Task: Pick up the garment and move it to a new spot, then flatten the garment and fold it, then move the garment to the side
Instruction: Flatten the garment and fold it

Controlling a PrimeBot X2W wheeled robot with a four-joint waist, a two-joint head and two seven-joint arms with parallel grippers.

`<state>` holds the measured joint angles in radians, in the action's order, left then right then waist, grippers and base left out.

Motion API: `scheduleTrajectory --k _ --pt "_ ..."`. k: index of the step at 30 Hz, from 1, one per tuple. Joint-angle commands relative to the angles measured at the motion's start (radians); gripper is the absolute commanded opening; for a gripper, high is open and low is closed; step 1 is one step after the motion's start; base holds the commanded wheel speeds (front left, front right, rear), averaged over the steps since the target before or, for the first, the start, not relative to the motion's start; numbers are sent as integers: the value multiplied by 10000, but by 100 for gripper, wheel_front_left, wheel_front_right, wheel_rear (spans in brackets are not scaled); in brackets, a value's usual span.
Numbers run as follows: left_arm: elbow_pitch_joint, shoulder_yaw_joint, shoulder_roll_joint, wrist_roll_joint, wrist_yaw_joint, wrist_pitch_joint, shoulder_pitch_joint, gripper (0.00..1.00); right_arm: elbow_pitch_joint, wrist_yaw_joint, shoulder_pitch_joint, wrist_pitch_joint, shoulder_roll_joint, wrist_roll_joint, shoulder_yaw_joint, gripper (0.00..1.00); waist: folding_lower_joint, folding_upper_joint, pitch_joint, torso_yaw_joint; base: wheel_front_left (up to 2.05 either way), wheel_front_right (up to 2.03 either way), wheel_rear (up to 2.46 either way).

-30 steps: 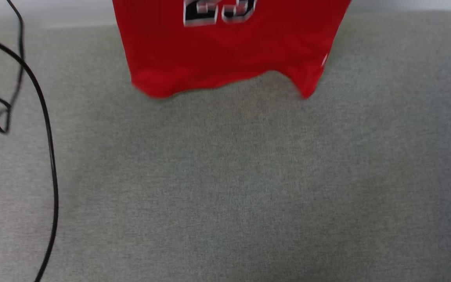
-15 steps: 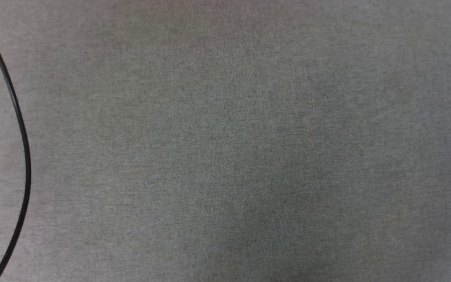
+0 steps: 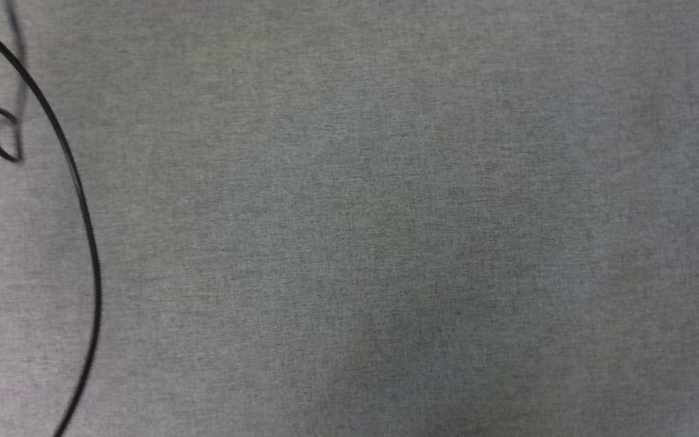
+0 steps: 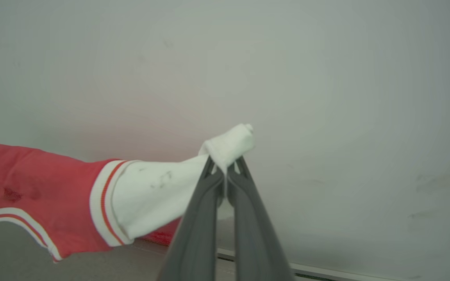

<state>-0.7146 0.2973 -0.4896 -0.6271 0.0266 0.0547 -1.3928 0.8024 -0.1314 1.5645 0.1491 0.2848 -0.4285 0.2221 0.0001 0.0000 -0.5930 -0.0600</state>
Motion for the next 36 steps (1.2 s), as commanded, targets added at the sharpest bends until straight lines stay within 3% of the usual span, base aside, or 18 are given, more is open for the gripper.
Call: scheduleTrajectory --k 1,9,16,29,36 --pt "-54 -72 67 -171 -37 9 272 0 89 13 -296 -68 71 -158 50 0 -1 0 11 36 0 0 0" --pt "-316 -391 566 -1159 -447 378 2881 0 343 13 -2843 -702 480 -1280 797 0 -1 0 846 191 0 0 0" --pt "-245 -334 618 -1331 -595 1013 5111 0 -47 16 -5695 -1306 791 -2013 1069 0 -1 0 1954 209 0 0 0" --pt "1889 -394 248 -1373 399 1483 9449 0 -1765 16 -10137 -1610 1144 -2296 785 0 -1 0 4094 111 0 0 0" --pt "3943 -584 -51 -1597 1338 1238 12143 0 -2941 17 -12392 -1098 929 -1819 -98 0 -1 0 4860 74 0 0 0"
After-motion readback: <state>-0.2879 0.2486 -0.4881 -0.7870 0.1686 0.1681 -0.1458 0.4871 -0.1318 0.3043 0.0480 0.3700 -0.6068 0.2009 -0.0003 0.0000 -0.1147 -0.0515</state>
